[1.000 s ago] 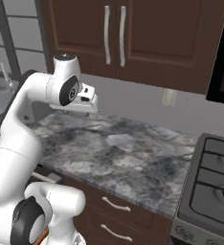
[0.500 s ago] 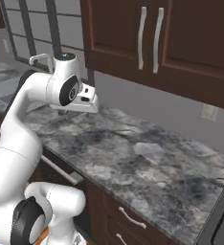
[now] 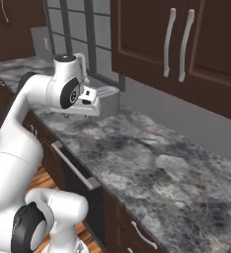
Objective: Open the dishwasher door and pull out the top rack.
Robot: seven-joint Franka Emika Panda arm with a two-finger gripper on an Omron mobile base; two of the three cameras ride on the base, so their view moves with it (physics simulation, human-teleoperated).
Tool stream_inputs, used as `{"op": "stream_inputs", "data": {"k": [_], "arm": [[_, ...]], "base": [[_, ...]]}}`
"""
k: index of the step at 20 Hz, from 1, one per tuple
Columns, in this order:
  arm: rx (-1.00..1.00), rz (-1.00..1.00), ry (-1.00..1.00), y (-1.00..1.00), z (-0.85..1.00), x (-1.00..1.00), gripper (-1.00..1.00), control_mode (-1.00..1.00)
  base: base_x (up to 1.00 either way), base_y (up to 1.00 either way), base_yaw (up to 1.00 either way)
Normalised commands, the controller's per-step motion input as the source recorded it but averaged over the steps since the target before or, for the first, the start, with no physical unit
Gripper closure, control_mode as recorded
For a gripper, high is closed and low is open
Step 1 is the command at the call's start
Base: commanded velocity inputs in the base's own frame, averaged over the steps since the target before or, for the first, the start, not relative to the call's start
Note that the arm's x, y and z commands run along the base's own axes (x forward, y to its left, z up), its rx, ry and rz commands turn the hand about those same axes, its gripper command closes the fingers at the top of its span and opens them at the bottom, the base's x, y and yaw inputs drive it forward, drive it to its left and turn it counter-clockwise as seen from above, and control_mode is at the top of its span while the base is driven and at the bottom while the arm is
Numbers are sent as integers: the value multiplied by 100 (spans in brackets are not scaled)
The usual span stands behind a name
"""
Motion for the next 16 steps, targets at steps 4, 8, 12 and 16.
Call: {"op": "stream_inputs", "data": {"k": [4,8,12,16], "arm": [[0,0,0,0,0,0,-100,100],[0,0,0,0,0,0,-100,100],[-1,16,0,3,-11,0,-100,-100],[-6,8,0,59,-14,0,-100,-100]], "base": [[-16,-31,30],[0,-20,22],[0,0,0],[0,0,0]]}}
